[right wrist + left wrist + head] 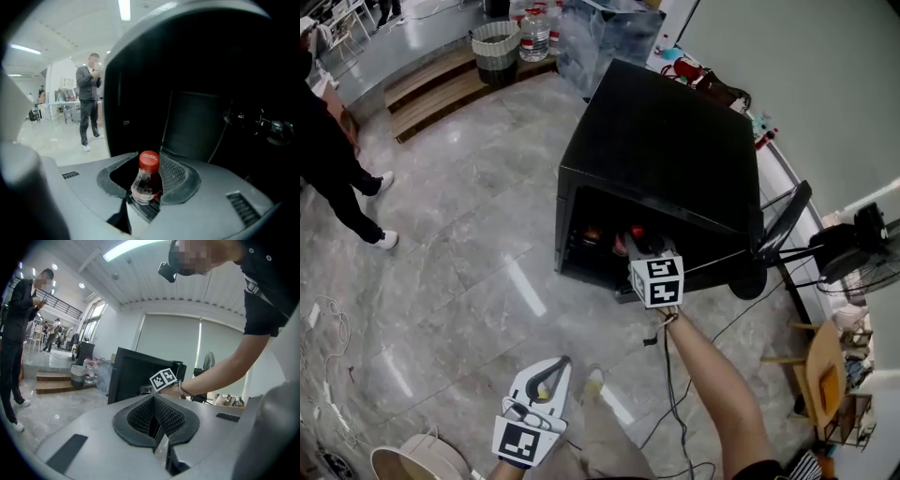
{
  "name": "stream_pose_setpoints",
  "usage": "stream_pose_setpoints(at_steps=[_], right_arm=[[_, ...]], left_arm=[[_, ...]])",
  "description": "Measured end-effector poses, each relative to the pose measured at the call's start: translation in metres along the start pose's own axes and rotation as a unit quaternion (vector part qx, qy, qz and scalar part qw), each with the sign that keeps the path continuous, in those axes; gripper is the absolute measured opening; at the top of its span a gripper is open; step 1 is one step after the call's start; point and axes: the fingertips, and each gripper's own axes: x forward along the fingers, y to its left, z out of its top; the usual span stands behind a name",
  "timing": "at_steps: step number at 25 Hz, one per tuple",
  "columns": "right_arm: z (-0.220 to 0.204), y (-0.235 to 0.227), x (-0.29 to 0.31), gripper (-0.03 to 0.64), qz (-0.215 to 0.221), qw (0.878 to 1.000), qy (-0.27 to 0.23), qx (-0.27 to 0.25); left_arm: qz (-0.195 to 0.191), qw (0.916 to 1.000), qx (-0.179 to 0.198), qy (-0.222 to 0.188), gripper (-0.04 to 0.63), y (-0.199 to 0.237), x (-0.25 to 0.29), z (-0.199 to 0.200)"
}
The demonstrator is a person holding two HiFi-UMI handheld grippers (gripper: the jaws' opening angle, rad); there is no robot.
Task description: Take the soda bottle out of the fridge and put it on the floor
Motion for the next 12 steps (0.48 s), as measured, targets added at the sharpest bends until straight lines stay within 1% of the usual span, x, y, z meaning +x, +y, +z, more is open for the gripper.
stream_pose_setpoints(at_steps=[5,8,9,10,12], right_arm=[[-0.011,0.036,-0.016,0.126,0.046,0.999,0.008,-0.002],[-0.022,0.057,-0.030,0.126,0.067,0.997,0.018,-0.018],[-0.027,0.065,-0.034,0.126,0.075,0.997,0.024,-0.026],[-0.033,0.074,-0.037,0.126,0.083,0.995,0.030,-0.036],[-0.047,0.092,-0.043,0.126,0.102,0.992,0.047,-0.064]], left_arm=[[0.006,0.9999,-0.009,0.000,0.018,0.002,-0.005,-0.006],[0.007,0.9999,-0.013,0.004,0.018,0.001,-0.008,-0.012],[0.006,0.9999,-0.007,0.006,0.018,0.002,-0.010,-0.014],[0.004,0.9999,0.010,0.010,0.018,0.002,-0.011,-0.017],[-0.011,0.9971,0.072,0.024,0.018,-0.001,-0.013,-0.022]])
